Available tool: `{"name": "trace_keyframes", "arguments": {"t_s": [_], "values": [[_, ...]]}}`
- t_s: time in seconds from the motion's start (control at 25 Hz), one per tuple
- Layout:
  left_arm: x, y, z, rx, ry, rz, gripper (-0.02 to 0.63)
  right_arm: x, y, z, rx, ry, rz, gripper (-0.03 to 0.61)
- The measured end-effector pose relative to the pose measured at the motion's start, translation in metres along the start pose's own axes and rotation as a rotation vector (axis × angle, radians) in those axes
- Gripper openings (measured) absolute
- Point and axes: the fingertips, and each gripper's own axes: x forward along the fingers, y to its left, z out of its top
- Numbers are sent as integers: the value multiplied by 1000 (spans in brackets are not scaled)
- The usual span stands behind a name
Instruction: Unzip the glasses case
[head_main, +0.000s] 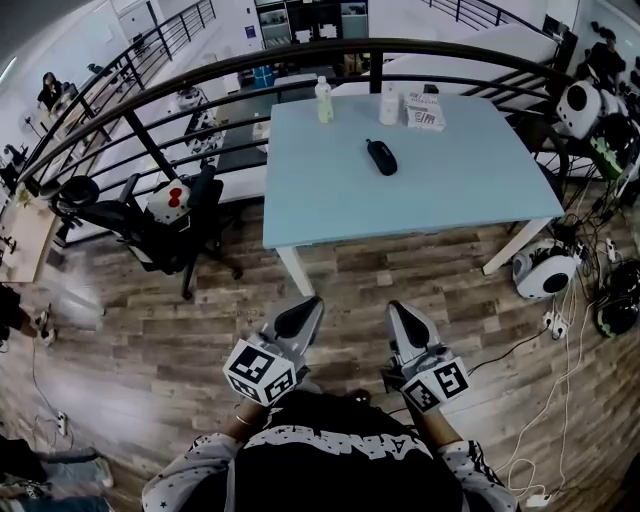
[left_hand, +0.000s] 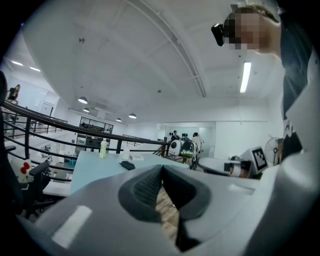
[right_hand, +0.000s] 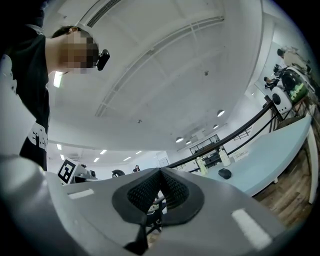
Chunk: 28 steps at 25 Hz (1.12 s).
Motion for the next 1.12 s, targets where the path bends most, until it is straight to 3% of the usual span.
{"name": "trace_keyframes", "arguments": {"t_s": [0.32,0.76,1.12], "values": [[24,-13,-6,2,20,-31,0,-19,-26,-2,3,9,-46,-6],[147,-43,-1,-66,-17,-295,0,-45,-110,38,-114,0,-287,-6],[227,-19,-4,-121,8,-375,0,-18,-175,45,-121,23,-394,-8]]}}
